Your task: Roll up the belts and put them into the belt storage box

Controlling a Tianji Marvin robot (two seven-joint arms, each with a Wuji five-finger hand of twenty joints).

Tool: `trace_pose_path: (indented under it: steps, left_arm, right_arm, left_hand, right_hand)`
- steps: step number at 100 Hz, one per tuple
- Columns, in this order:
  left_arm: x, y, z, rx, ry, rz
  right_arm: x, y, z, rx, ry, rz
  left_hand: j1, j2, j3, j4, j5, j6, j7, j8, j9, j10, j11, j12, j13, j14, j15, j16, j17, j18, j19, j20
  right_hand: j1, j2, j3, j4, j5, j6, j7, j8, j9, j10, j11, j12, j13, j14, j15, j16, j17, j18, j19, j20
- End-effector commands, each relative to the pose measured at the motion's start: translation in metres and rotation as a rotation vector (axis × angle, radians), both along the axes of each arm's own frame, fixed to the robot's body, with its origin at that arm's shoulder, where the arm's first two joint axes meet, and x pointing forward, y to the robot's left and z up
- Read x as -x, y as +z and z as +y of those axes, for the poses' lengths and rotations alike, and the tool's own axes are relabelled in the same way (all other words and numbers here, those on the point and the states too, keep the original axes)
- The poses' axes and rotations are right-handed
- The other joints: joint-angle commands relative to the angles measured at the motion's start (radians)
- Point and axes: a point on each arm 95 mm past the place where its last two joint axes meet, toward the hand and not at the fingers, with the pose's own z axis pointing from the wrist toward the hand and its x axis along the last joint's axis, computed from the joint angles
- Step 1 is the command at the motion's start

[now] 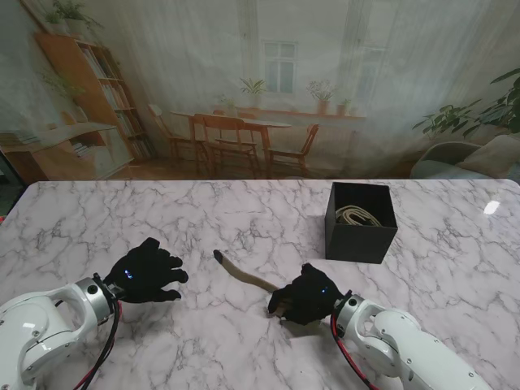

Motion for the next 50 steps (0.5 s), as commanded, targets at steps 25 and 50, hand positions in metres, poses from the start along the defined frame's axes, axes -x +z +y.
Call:
trace_pose_path:
  steps: [25, 50]
  left_arm:
    - [0.001, -0.004, 0.001, -0.01, 0.006, 0.014]
    - [0.001, -0.005, 0.002, -0.01, 0.012, 0.01]
  right_arm:
    - [0.015, -0.006, -0.004, 0.065, 0.021, 0.131]
    - [0.021, 0.012, -0.006, 0.118, 0.037, 0.281]
  left_hand:
    - [0.001, 0.036, -0.014, -0.005, 0.025, -0.005, 0.001, 0.008, 0.002, 0.01, -0.011, -0.001, -0.015, 0.005, -0.016, -0.007, -0.012, 0.046, -0.022, 0.003]
    - [0.001, 0.035, -0.013, -0.005, 0.026, -0.006, 0.001, 0.007, 0.002, 0.009, -0.012, -0.001, -0.016, 0.006, -0.016, -0.007, -0.012, 0.047, -0.023, 0.002]
  right_hand:
    - [-0.251, 0.152, 0.017, 0.183, 0.084, 0.474, -0.045, 0.258, -0.138, -0.103, -0.168, -0.157, -0.09, -0.083, -0.027, -0.059, -0.073, -0.005, -0.024, -0.002]
    - [-0.254, 0.133, 0.046, 0.21, -0.128, 0.699, -0.175, 0.231, -0.323, 0.004, -0.403, -0.279, -0.249, -0.01, -0.149, -0.176, -0.076, -0.019, -0.053, -0.017]
